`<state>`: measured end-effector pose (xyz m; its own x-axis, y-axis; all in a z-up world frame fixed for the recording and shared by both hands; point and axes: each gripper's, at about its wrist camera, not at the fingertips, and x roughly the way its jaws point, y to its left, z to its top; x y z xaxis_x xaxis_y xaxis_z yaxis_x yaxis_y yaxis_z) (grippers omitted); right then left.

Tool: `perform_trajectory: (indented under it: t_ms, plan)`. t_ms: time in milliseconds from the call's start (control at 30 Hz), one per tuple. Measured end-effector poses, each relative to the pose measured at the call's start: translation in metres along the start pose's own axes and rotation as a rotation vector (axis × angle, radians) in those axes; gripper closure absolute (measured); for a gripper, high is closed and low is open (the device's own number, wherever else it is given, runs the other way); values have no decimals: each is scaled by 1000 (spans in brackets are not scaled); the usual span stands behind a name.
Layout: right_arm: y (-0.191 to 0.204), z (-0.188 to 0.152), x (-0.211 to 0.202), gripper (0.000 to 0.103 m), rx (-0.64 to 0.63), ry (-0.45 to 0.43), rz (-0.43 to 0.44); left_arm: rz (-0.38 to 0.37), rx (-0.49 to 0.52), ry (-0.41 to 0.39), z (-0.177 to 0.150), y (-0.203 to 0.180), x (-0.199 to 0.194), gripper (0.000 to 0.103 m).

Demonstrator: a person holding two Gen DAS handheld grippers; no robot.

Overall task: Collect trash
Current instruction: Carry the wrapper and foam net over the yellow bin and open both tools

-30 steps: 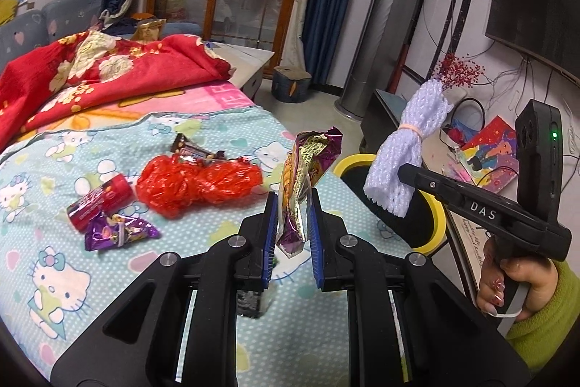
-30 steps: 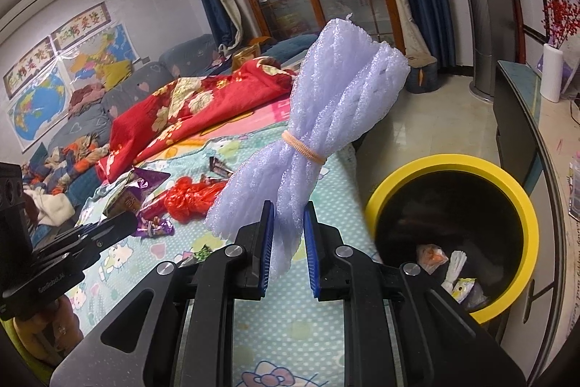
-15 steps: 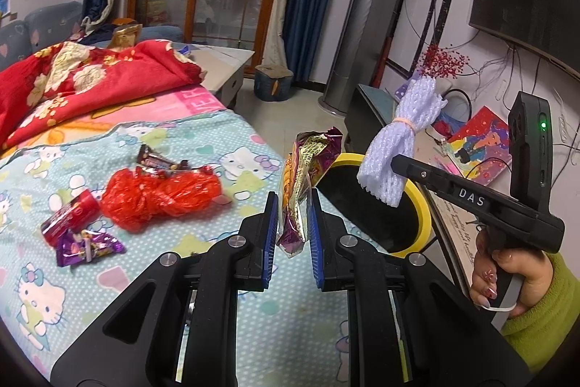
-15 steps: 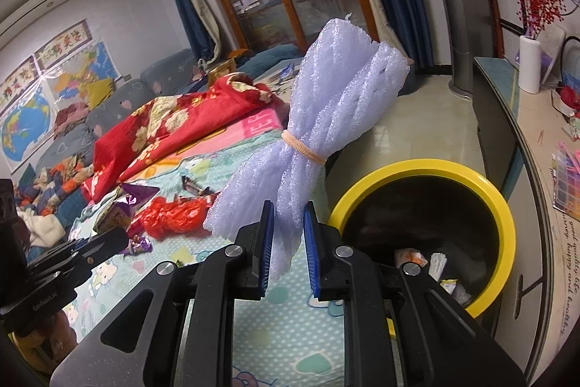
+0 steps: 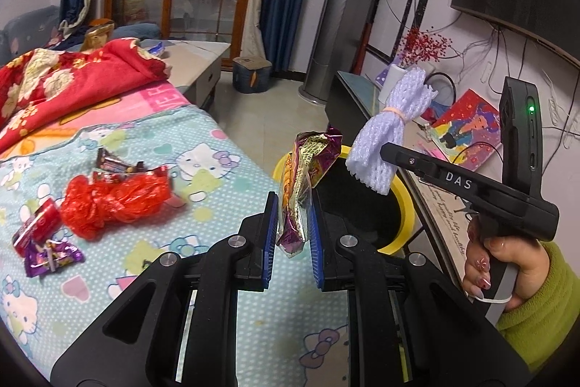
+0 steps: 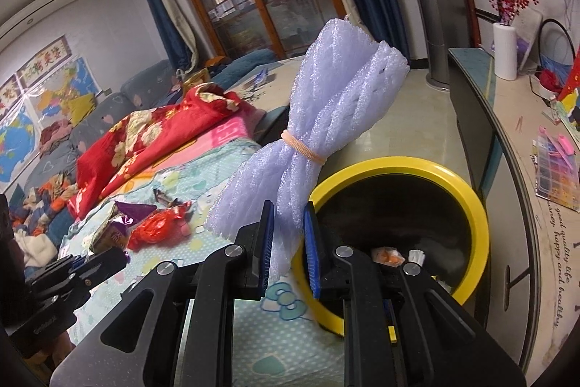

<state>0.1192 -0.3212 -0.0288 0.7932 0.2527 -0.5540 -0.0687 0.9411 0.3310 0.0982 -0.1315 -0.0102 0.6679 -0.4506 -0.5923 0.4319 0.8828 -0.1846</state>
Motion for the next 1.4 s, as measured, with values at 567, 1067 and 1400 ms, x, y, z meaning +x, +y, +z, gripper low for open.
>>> perform_trajectory:
  t_ms: [567, 1067, 1400]
  plan:
    - [-55, 2, 0, 87, 87, -5, -94, -37, 59, 36, 7, -30, 37, 92]
    - [-87, -10, 13, 87, 121, 39, -152, -60, 71, 77, 10, -50, 80, 92]
    - [-98, -21, 27, 87, 123, 100, -153, -71, 47, 132, 7, -50, 112, 92]
